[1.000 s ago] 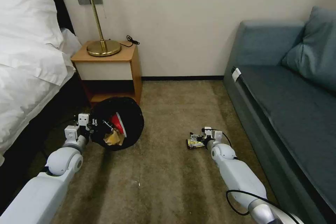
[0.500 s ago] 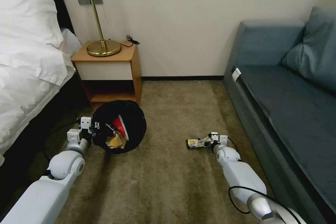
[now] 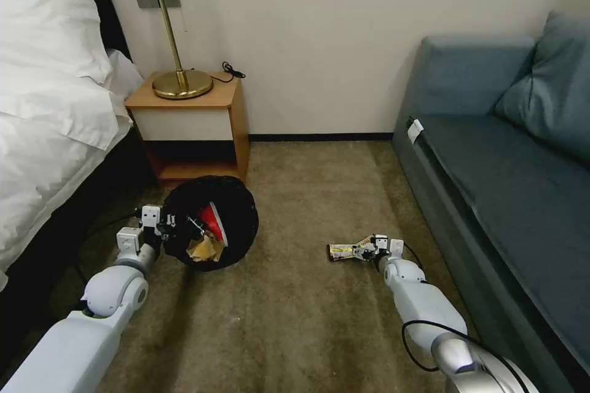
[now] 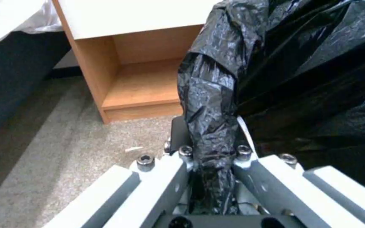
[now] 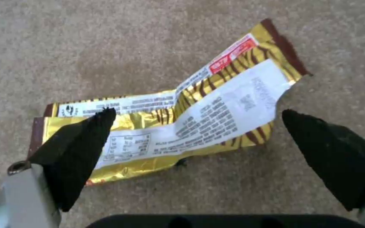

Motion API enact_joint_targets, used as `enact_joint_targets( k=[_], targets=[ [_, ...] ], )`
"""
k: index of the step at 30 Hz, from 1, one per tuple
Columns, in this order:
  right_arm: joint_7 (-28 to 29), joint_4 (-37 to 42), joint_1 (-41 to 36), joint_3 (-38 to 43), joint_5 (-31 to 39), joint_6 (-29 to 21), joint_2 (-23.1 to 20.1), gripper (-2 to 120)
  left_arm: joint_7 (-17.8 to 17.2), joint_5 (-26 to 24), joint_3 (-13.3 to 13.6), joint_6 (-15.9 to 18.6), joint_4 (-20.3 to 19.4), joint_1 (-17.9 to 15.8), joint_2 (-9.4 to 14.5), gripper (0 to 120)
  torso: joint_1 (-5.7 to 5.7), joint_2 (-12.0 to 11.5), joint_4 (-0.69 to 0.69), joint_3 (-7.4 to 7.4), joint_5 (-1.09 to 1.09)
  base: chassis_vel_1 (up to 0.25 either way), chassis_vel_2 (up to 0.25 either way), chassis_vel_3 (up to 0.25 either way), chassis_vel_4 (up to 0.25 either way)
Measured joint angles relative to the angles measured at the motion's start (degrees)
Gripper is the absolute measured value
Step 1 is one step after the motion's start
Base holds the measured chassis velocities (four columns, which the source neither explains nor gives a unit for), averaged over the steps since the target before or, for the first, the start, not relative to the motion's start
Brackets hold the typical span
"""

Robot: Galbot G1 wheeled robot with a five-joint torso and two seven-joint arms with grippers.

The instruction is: Pick up the trash bin, then pick up the garbage on the floor and place it into the trash bin.

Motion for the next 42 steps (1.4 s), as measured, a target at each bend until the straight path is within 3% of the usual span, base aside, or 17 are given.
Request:
enact_joint_targets(
  k=[9, 33, 42],
  targets=[
    [-1.93, -6.77, 3.24, 5.19, -4.53, 1.55, 2.04, 100, 0.7, -0.36, 0.1, -0.51, 0.18, -0.41, -0.05, 1, 0.0, 0.0, 0.0, 0.0, 0.0, 0.0, 0.0, 0.0, 0.0],
    [-7.44, -12.34, 6.42, 12.5, -11.08, 2.31, 5.08, 100, 2.73, -1.0, 0.15, -1.95, 1.28, -1.33, -0.81, 1, 0.0, 0.0, -0.01, 0.0, 0.0, 0.0, 0.0, 0.0, 0.0],
    [-7.77, -13.81, 6.67, 13.81, -12.12, 2.77, 5.91, 84, 3.97, -1.4, -0.91, -3.38, 1.66, -0.57, -0.84, 1, 0.0, 0.0, -0.01, 0.0, -0.01, 0.0, 0.0, 0.0, 0.0]
  ],
)
